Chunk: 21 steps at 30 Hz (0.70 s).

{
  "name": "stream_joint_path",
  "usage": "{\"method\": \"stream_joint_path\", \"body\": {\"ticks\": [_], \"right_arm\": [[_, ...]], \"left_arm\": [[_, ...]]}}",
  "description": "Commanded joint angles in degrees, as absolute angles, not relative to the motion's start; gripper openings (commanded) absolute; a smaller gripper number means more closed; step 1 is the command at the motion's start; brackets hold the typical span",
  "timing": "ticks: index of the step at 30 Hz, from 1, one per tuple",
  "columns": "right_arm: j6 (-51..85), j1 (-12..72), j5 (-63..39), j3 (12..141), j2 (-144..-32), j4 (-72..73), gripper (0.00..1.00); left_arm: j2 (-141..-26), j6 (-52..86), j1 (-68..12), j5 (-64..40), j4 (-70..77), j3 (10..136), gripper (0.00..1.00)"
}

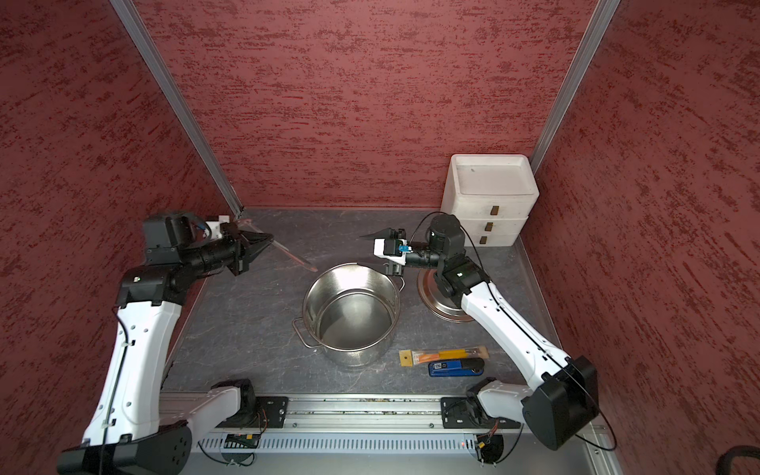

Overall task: Stir the soup with a spoon
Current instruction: Pick up the spoon from the center of the board, then adjust the spoon.

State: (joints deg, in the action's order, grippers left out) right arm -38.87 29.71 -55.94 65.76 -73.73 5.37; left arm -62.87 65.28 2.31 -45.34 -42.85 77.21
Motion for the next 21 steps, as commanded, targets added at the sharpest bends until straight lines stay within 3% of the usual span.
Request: {"method": "stream_joint_path", "body": {"ticks": [1, 15, 21], "right_arm": [[-45.00, 31.61, -58.04, 68.34, -74.85, 7.10, 0.61], [-56.92, 40.64, -53.71, 71.24, -74.00, 6.26, 0.52], [-54.87, 41.88, -50.08, 71.87, -75.09, 8.85, 0.47]], "left_arm": [[-64.84, 74.52, -2.04, -49.83, -30.55, 77.47, 0.00], [-68.01, 80.76, -7.17, -52.81, -23.47, 75.74, 0.00], [-67.96, 80.76, -7.73, -53.99, -23.39, 75.21, 0.00]]}}
